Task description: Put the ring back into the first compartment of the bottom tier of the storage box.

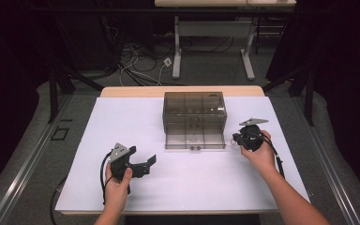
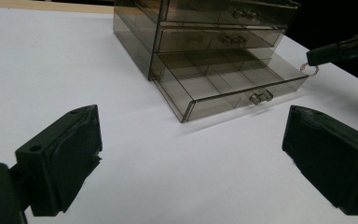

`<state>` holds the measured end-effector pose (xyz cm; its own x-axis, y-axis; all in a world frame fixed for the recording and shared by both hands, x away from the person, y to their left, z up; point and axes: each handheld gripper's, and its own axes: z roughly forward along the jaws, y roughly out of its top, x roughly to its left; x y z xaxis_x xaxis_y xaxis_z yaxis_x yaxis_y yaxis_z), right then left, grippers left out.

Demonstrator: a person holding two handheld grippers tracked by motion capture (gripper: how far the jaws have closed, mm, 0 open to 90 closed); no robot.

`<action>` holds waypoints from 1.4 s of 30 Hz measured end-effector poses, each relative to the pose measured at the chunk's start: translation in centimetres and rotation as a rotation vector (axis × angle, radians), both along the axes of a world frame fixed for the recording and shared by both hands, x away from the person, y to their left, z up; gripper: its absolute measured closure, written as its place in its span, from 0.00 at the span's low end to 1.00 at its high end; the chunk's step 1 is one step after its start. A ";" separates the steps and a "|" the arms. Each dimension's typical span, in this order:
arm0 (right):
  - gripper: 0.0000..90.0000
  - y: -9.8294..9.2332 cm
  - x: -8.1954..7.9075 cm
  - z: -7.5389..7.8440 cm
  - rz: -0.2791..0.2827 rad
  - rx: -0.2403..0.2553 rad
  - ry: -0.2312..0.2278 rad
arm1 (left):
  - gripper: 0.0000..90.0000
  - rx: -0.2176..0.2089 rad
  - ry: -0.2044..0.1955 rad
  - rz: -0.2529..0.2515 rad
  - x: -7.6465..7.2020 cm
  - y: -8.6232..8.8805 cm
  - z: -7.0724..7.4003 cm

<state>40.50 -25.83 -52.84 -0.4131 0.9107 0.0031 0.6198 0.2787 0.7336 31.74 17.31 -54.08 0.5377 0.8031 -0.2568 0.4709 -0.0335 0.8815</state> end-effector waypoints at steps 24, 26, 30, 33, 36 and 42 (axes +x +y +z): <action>0.98 0.4 -1.3 1.6 0.037 0.026 -0.064 | 0.06 0.000 0.001 0.001 0.0 0.0 0.0; 0.98 0.4 -1.5 1.8 0.037 0.030 -0.065 | 0.06 0.001 0.001 0.001 0.0 0.0 -0.1; 0.98 0.4 -1.7 1.9 0.045 0.031 -0.075 | 0.06 0.001 0.001 0.001 0.0 0.0 -0.1; 0.98 0.5 -1.9 2.0 0.047 0.040 -0.075 | 0.06 0.002 0.001 0.001 0.0 0.0 -0.1; 0.98 0.4 -2.0 2.2 0.059 0.038 -0.084 | 0.06 0.003 0.003 0.000 0.0 -0.1 -0.1; 0.98 0.6 -2.2 2.4 0.062 0.050 -0.093 | 0.06 0.002 0.002 0.001 0.0 -0.1 -0.1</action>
